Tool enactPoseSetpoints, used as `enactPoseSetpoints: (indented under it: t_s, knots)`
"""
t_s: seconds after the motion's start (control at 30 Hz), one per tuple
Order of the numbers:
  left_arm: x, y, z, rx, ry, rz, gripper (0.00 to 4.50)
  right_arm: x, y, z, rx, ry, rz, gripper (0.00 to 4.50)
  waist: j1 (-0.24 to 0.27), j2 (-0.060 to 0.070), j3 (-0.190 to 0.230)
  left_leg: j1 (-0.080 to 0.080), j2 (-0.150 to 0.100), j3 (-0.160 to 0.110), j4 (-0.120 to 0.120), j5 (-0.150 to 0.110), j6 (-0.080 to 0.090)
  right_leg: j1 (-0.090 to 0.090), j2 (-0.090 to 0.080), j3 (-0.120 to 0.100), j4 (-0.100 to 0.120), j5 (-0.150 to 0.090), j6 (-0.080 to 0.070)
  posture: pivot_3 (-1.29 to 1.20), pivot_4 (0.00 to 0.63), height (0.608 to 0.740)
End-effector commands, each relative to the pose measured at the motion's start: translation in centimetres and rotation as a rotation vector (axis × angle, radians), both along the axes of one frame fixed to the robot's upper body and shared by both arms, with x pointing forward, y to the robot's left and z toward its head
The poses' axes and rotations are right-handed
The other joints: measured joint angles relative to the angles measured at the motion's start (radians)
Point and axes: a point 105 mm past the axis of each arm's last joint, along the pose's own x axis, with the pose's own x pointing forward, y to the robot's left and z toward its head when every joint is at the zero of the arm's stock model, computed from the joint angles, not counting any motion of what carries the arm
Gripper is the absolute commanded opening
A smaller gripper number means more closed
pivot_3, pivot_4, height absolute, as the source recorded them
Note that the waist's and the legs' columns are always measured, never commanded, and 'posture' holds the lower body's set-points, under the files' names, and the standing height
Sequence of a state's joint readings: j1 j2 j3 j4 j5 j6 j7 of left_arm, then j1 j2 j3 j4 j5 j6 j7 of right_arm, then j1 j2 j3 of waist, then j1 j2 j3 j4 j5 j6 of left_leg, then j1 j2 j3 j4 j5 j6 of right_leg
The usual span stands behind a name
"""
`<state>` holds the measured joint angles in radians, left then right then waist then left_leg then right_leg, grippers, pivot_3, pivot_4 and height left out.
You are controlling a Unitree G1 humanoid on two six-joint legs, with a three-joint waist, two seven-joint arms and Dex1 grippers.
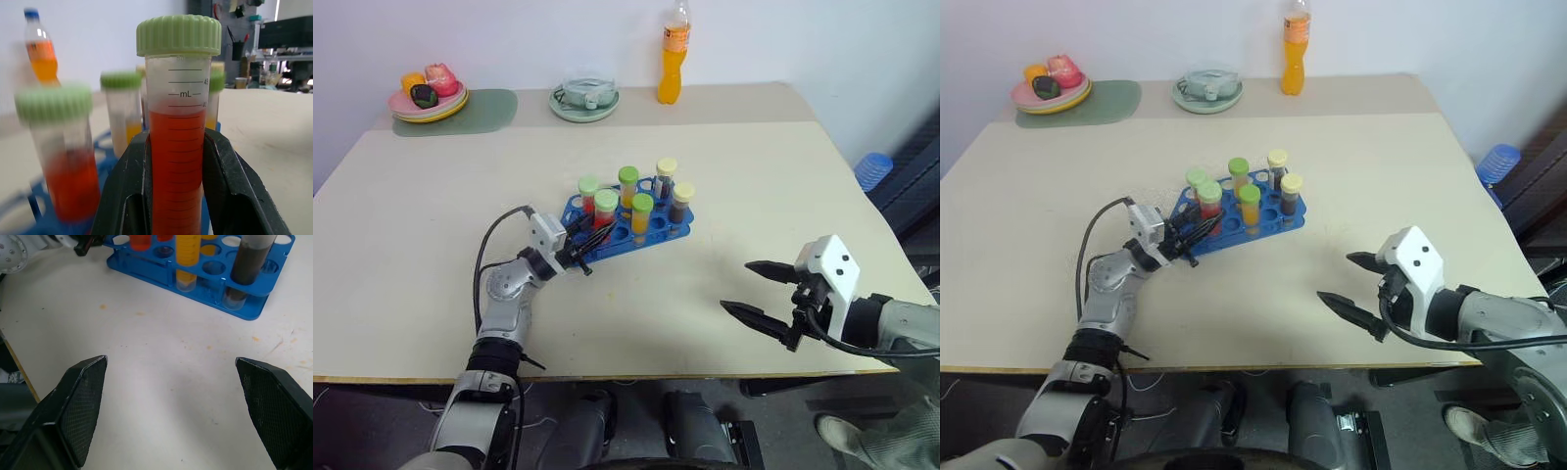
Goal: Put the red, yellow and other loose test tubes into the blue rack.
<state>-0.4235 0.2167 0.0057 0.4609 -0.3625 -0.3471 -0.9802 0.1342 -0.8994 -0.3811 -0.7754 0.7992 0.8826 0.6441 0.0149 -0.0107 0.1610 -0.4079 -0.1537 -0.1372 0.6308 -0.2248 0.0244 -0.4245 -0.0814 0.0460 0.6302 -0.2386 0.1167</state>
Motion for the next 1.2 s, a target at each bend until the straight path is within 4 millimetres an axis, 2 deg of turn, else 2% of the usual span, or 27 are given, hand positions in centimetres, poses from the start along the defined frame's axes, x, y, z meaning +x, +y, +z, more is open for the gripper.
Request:
enactPoseSetpoints:
  t_s: [0.03,0.17,0.2,0.23,0.27,0.4,0.43,0.63,0.83,0.97,1.2]
  knots:
    - [-0.6,-0.7,-0.7,-0.007,0.051,-0.071,0.76,0.2,0.4,0.6,0.009,-0.047,0.007,4.31,0.001,0.000,0.000,0.000,0.000,0.000,0.000,0.000,0.000,0.000,0.000,0.000,0.000,0.000,0.000,0.00,0.150,0.740]
    - [-0.3,-0.4,-0.6,-0.031,0.073,-0.087,0.76,0.4,0.4,0.6,0.012,-0.058,0.002,4.31,0.002,0.000,0.000,0.000,0.000,0.000,0.000,0.000,0.000,0.000,0.000,0.000,0.000,0.000,0.000,0.00,0.150,0.740]
    - [-0.2,-0.3,-0.6,-0.031,0.071,-0.088,1.56,0.4,0.4,0.5,0.012,-0.060,0.001,4.31,0.002,0.000,0.000,0.000,0.000,0.000,0.000,0.000,0.000,0.000,0.000,0.000,0.000,0.000,0.000,0.00,0.150,0.740]
    - [-0.2,-0.2,-0.4,-0.027,0.057,-0.092,1.81,0.5,0.4,0.5,0.013,-0.062,0.000,4.31,0.001,0.000,0.000,0.000,0.000,0.000,0.000,0.000,0.000,0.000,0.000,0.000,0.000,0.000,0.000,0.00,0.150,0.740]
    - [0.0,-0.1,-0.2,-0.028,0.044,-0.078,2.26,0.5,0.4,0.5,0.014,-0.065,-0.001,4.31,0.002,0.000,0.000,0.000,0.000,0.000,0.000,0.000,0.000,0.000,0.000,0.000,0.000,0.000,0.000,0.00,0.150,0.740]
    - [0.7,0.4,0.3,-0.022,0.007,-0.029,4.22,0.9,0.4,0.5,0.018,-0.078,-0.002,4.31,0.001,0.000,0.000,0.000,0.000,0.000,0.001,0.000,0.000,0.001,0.000,0.000,0.000,0.000,0.000,0.00,0.150,0.740]
    - [0.8,0.5,0.3,-0.015,-0.004,-0.018,4.46,1.0,0.4,0.5,0.019,-0.081,-0.003,4.31,0.001,0.000,0.000,0.000,0.000,0.000,0.001,0.000,0.000,0.001,0.000,0.000,0.000,0.000,0.000,0.00,0.150,0.740]
    - [0.9,1.0,0.5,0.025,-0.043,0.022,4.46,1.5,0.4,-0.2,0.026,-0.085,-0.006,4.31,0.000,0.000,0.000,0.000,0.000,0.000,0.000,0.000,0.000,0.000,0.000,0.000,0.000,0.000,0.000,0.00,0.150,0.740]
    - [-0.2,2.6,1.3,0.030,-0.038,0.046,4.46,3.4,-0.3,-1.0,0.030,-0.161,-0.074,4.31,-0.002,0.000,0.000,0.000,0.000,0.000,0.000,0.000,0.000,0.000,0.000,0.000,0.000,0.000,0.000,0.00,0.150,0.740]
    - [-1.1,6.3,0.3,0.107,0.034,0.095,4.46,4.4,-0.8,-1.9,0.025,-0.206,-0.109,4.31,-0.003,0.000,0.000,0.000,0.000,0.000,0.000,0.000,-0.001,-0.001,0.000,0.000,0.001,0.000,0.000,0.00,0.150,0.740]
    - [-2.9,11.0,-0.5,0.181,0.061,0.162,4.46,4.0,-1.6,-3.5,0.023,-0.189,-0.119,4.31,0.000,0.000,0.000,0.000,0.000,0.000,0.000,0.000,0.000,-0.001,0.000,0.000,0.000,0.000,0.000,0.00,0.150,0.740]
